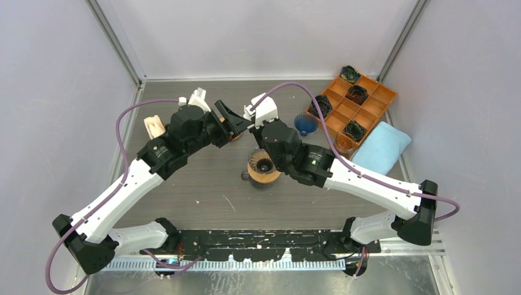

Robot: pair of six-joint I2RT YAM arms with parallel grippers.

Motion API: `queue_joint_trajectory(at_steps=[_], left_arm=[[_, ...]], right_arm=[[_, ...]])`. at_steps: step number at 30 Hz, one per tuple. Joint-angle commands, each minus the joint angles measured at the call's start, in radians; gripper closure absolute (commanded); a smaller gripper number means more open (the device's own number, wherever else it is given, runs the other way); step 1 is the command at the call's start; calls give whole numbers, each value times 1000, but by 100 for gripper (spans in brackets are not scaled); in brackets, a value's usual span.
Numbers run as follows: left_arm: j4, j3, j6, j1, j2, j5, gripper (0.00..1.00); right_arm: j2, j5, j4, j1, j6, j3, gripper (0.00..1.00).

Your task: Place the coffee filter in the dripper

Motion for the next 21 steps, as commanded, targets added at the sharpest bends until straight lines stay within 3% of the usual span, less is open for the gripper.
queue_joint_trajectory(at_steps=[1, 21], left_arm=[[59, 7, -12, -3, -2, 24, 35], [-146, 31, 88, -46, 21, -22, 50]], right_arm=[[-43, 13, 26, 0, 52, 32, 100], [-65, 18, -17, -1, 203, 10, 99]])
